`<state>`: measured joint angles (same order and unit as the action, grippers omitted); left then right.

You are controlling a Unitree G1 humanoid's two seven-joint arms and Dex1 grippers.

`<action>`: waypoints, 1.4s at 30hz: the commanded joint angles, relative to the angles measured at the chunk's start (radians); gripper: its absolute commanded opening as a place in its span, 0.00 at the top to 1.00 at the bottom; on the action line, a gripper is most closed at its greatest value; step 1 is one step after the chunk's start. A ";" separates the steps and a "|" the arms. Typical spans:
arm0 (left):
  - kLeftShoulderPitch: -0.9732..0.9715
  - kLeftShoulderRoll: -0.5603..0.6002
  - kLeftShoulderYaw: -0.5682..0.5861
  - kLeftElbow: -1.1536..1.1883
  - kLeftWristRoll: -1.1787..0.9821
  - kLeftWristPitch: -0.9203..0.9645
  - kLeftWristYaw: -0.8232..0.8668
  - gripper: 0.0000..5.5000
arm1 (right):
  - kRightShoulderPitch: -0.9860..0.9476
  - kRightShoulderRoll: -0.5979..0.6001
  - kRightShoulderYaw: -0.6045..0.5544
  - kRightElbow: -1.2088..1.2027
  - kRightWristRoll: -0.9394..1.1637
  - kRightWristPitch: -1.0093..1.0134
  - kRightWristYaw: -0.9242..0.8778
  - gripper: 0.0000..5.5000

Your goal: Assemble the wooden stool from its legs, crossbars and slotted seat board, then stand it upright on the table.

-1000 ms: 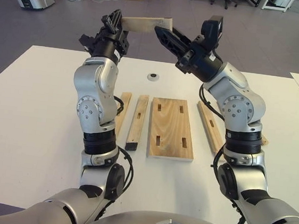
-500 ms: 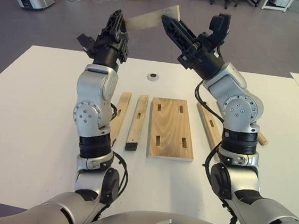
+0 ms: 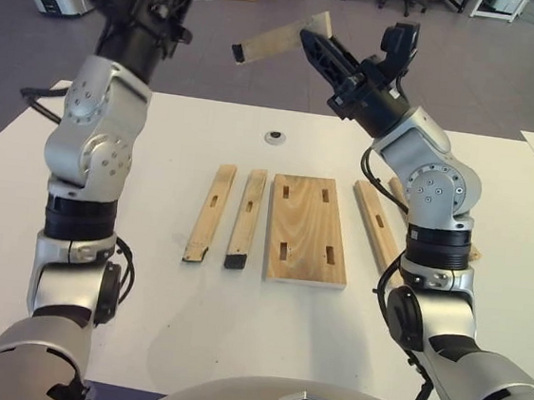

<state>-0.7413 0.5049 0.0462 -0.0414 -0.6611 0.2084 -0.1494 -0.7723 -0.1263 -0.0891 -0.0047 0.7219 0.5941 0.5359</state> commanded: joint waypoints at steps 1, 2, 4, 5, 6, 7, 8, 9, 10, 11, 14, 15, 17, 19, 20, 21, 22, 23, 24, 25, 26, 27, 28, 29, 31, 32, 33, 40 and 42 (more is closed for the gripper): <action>-0.058 -0.035 -0.117 0.106 0.111 0.036 -0.161 0.56 | 0.019 0.011 0.015 -0.037 0.009 0.013 0.002 0.92; -0.056 -0.038 -0.141 0.121 0.135 0.056 -0.191 0.56 | 0.020 0.015 0.014 -0.045 0.017 0.014 0.002 0.92; -0.039 -0.057 -0.156 0.142 0.145 0.103 -0.230 0.56 | 0.021 0.027 -0.002 -0.065 0.050 0.018 0.008 0.92; -0.028 -0.078 -0.143 0.147 0.131 0.125 -0.235 0.56 | 0.020 0.034 -0.014 -0.074 0.073 0.020 0.011 0.92; -0.011 -0.093 -0.138 0.139 0.128 0.142 -0.242 0.56 | 0.019 0.039 -0.025 -0.082 0.093 0.021 0.010 0.92; 0.001 -0.107 -0.130 0.126 0.124 0.157 -0.245 0.56 | 0.018 0.041 -0.032 -0.087 0.106 0.021 0.006 0.92; 0.011 -0.116 -0.125 0.112 0.127 0.169 -0.246 0.56 | 0.016 0.042 -0.038 -0.088 0.112 0.021 0.003 0.92; 0.020 -0.126 -0.119 0.100 0.131 0.178 -0.243 0.56 | 0.014 0.042 -0.041 -0.087 0.114 0.019 -0.001 0.92; 0.027 -0.135 -0.111 0.089 0.134 0.186 -0.239 0.56 | 0.015 0.041 -0.041 -0.085 0.113 0.017 -0.003 0.92; 0.033 -0.142 -0.105 0.082 0.138 0.192 -0.237 0.56 | 0.015 0.039 -0.041 -0.085 0.113 0.016 -0.005 0.92; 0.034 -0.155 -0.055 0.070 0.148 0.175 -0.214 0.56 | 0.028 0.013 -0.019 -0.078 0.082 0.019 0.007 0.92; 0.029 -0.156 -0.035 0.066 0.151 0.163 -0.207 0.56 | 0.034 0.001 -0.010 -0.076 0.069 0.023 0.012 0.92; 0.013 -0.144 -0.006 0.059 0.170 0.141 -0.208 0.56 | 0.053 -0.028 0.018 -0.074 0.043 0.032 0.032 0.92; 0.002 -0.135 0.017 0.049 0.184 0.132 -0.213 0.56 | 0.071 -0.053 0.045 -0.069 0.016 0.037 0.056 0.92; 0.006 -0.137 0.030 0.036 0.185 0.132 -0.208 0.56 | 0.077 -0.060 0.051 -0.065 0.009 0.037 0.064 0.92; 0.021 -0.140 0.048 0.014 0.182 0.135 -0.193 0.56 | 0.078 -0.066 0.047 -0.060 0.004 0.032 0.068 0.92; 0.046 -0.149 0.078 -0.010 0.172 0.140 -0.165 0.56 | 0.077 -0.074 0.030 -0.054 -0.004 0.018 0.060 0.92; 0.089 -0.166 0.124 -0.041 0.156 0.145 -0.119 0.56 | 0.076 -0.091 0.009 -0.042 -0.039 -0.015 0.033 0.92; 0.140 -0.193 0.174 -0.078 0.133 0.157 -0.063 0.56 | 0.092 -0.119 0.002 -0.038 -0.102 -0.070 0.009 0.92; 0.173 -0.213 0.207 -0.104 0.117 0.167 -0.025 0.56 | 0.104 -0.136 0.000 -0.036 -0.149 -0.108 -0.007 0.92; 0.251 -0.250 0.241 -0.154 0.108 0.186 0.037 0.56 | 0.152 -0.149 -0.010 -0.049 -0.222 -0.156 -0.065 0.92; 0.303 -0.275 0.260 -0.190 0.102 0.202 0.079 0.56 | 0.186 -0.155 -0.016 -0.057 -0.269 -0.188 -0.104 0.92; 0.389 -0.318 0.266 -0.243 0.104 0.210 0.125 0.56 | 0.266 -0.133 -0.053 -0.081 -0.327 -0.220 -0.207 0.92; 0.469 -0.356 0.258 -0.292 0.115 0.210 0.158 0.56 | 0.359 -0.110 -0.073 -0.118 -0.377 -0.244 -0.285 0.92; 0.561 -0.415 0.240 -0.356 0.128 0.202 0.200 0.56 | 0.487 -0.078 -0.079 -0.161 -0.440 -0.274 -0.369 0.92; 0.594 -0.434 0.224 -0.378 0.145 0.195 0.216 0.56 | 0.538 -0.073 -0.070 -0.164 -0.470 -0.286 -0.389 0.92; 0.617 -0.456 0.216 -0.393 0.151 0.189 0.229 0.56 | 0.576 -0.067 -0.071 -0.161 -0.491 -0.294 -0.411 0.92; 0.702 -0.517 0.188 -0.459 0.179 0.163 0.261 0.56 | 0.702 -0.052 -0.089 -0.220 -0.472 -0.320 -0.399 0.92; 0.711 -0.520 0.180 -0.467 0.182 0.161 0.256 0.56 | 0.713 -0.047 -0.089 -0.229 -0.441 -0.332 -0.366 0.92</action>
<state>-0.0448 -0.0116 0.2360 -0.4915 -0.4967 0.3773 0.0985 -0.0693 -0.1839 -0.1758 -0.2129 0.2528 0.2731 0.1449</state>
